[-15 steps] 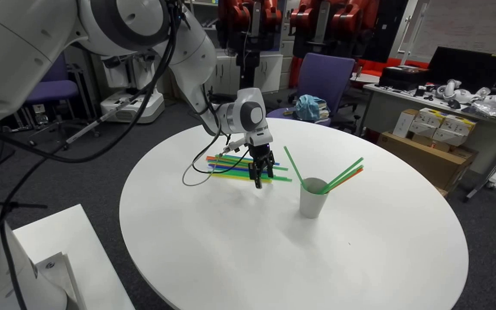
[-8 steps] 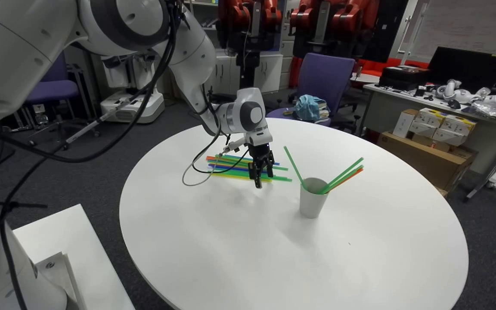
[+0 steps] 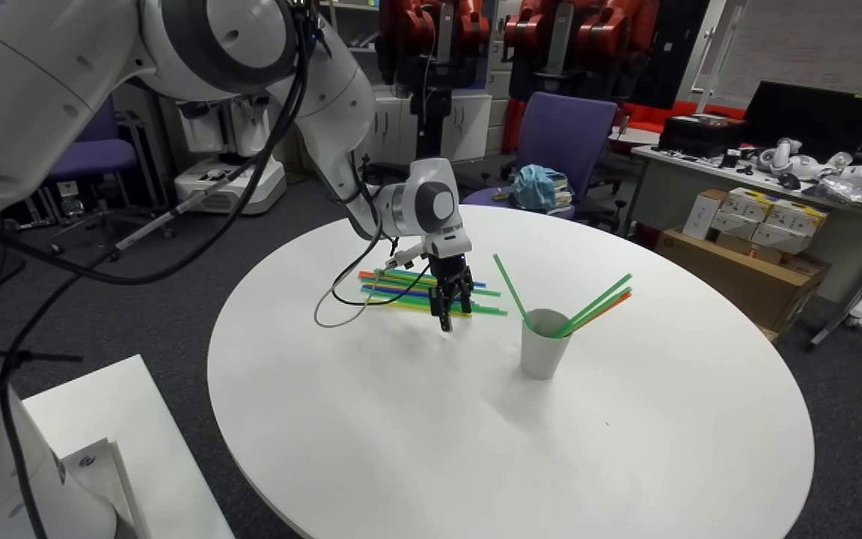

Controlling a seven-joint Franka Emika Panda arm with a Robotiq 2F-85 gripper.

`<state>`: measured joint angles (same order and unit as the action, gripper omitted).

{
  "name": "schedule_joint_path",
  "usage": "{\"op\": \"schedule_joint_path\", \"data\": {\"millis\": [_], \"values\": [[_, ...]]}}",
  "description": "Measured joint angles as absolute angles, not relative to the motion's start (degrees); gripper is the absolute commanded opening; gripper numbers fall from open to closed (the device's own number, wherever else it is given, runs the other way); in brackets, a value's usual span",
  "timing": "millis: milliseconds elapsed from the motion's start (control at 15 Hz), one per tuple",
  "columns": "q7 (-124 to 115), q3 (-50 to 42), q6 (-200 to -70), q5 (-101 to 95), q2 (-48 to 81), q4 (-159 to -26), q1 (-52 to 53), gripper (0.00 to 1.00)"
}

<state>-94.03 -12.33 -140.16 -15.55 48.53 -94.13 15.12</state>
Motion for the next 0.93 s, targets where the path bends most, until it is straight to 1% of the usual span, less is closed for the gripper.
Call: {"op": "schedule_joint_path", "data": {"millis": [133, 200, 267, 333, 400, 533, 667, 733, 867, 933], "values": [[-93.6, -12.3, -140.2, -15.5, 48.5, -94.1, 15.1, 1.0], [-93.5, -12.3, -140.2, -15.5, 48.5, -94.1, 15.1, 0.74], [-93.4, -12.3, -140.2, -15.5, 48.5, -94.1, 15.0, 0.73], [-93.3, -12.3, -140.2, -15.5, 48.5, -94.1, 15.0, 0.67], [-93.2, -12.3, -140.2, -15.5, 48.5, -94.1, 15.0, 0.57], [-93.2, -12.3, -140.2, -15.5, 48.5, -94.0, 15.0, 0.42], [-93.1, -12.3, -140.1, -15.5, 48.5, -94.0, 15.0, 0.28], [-93.1, -12.3, -140.0, -15.5, 48.4, -94.0, 15.0, 0.19], [-93.1, -12.3, -140.0, -15.5, 48.2, -94.0, 15.0, 0.05], [-93.1, -12.3, -140.0, -15.5, 48.1, -94.0, 15.0, 0.01]]}}
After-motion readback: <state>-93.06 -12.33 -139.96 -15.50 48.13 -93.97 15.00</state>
